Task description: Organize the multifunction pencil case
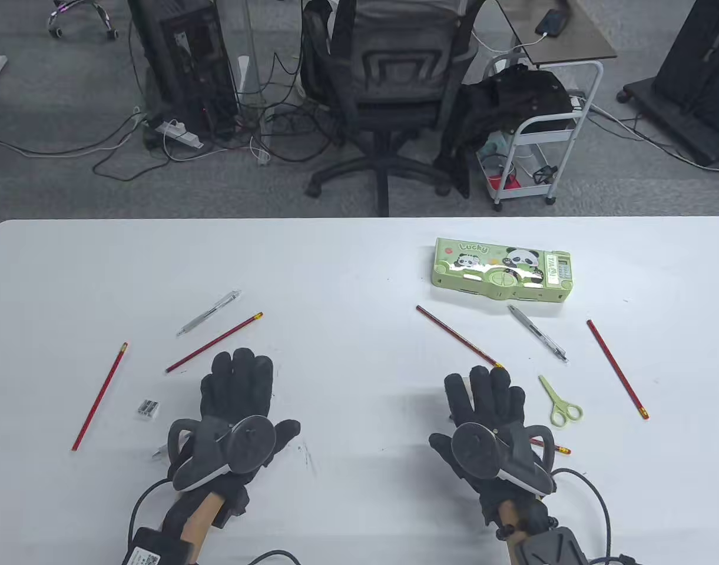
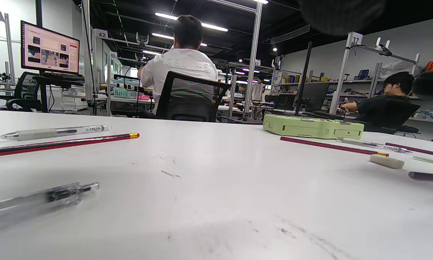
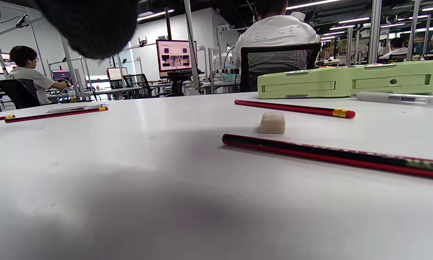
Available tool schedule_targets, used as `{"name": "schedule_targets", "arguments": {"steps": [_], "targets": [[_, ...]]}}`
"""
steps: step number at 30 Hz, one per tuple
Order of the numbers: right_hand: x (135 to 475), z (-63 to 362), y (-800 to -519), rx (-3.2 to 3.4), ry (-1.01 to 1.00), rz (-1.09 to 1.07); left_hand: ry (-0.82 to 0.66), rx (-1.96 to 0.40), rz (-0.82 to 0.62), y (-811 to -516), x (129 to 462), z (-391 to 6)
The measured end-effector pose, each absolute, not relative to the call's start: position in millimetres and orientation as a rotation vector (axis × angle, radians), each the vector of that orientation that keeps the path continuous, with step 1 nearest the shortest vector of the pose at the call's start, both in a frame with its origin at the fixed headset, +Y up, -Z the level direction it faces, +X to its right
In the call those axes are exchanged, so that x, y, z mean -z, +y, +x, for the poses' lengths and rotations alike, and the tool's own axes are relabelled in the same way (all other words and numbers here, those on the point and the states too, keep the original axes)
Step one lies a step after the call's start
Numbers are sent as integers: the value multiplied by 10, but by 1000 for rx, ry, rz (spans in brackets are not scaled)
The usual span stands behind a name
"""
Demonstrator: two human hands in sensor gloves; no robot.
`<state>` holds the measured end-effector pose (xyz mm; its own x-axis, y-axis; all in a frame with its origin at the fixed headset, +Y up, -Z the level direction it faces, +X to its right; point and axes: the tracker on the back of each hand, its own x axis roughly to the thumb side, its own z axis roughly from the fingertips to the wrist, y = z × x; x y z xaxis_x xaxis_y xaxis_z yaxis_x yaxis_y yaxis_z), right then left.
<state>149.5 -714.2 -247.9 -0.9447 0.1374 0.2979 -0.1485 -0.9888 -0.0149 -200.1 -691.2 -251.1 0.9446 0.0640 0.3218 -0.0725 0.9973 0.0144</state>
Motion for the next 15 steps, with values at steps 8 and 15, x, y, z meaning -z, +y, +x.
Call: {"name": "schedule_targets", "arguments": {"steps": [8,15], "targets": [[2485,1498,-7158,-2966,-26,441,-332,-77,30,-6902,2512,-2013],[2487,1501,-7180,-2974,7,437,-330,-77,38,-6894,2512,-2016]]}}
